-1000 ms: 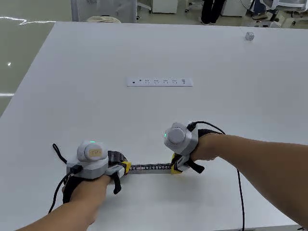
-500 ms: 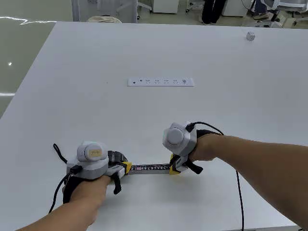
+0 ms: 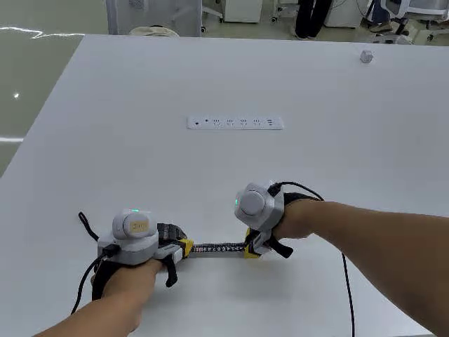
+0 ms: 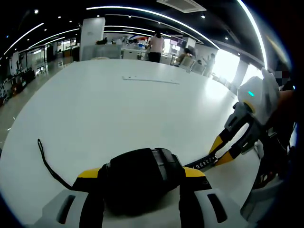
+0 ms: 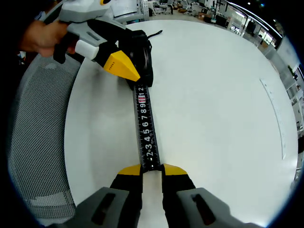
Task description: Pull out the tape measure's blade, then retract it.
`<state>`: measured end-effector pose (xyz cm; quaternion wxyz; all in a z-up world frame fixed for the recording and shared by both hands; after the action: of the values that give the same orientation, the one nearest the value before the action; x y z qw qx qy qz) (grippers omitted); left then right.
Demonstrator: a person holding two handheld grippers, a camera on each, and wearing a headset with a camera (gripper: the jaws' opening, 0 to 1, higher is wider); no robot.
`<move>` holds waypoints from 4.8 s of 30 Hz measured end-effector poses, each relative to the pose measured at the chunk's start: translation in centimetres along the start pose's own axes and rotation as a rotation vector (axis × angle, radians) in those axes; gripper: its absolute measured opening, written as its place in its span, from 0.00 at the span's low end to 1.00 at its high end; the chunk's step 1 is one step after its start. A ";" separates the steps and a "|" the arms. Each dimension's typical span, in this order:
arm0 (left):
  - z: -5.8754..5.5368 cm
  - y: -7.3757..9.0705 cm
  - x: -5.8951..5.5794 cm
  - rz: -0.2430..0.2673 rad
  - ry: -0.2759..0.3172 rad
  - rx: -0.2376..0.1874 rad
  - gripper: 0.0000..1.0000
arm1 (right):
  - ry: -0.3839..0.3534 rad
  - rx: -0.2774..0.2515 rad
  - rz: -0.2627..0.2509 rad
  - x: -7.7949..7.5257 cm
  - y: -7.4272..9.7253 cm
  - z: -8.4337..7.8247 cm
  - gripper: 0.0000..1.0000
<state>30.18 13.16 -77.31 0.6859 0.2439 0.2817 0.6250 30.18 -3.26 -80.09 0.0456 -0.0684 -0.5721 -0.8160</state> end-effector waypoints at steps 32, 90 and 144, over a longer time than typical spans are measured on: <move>0.0 0.0 -0.1 -0.008 0.010 0.004 0.60 | 0.043 -0.022 0.002 -0.1 -0.7 1.4 0.14; 0.0 -0.1 -0.1 -0.017 0.033 0.006 0.61 | 0.054 -0.053 0.027 -0.1 -2.0 5.2 0.13; 0.1 0.0 0.2 -0.066 0.064 -0.009 0.60 | 0.061 -0.139 0.047 0.7 -3.4 9.4 0.13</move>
<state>30.22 13.37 -77.23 0.6979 0.2113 0.3087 0.6107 29.57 6.71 -79.93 0.0771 -0.0601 -0.5106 -0.8542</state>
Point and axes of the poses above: the centre of the closed fingertips' face, and the gripper's own axes: y roughly backward along the fingers, x roughly to its left, z roughly out of its top, the point moved 1 cm from there along y, roughly backward along the fingers, and after that the axes turned 7 degrees about z, right-handed, at the moved point
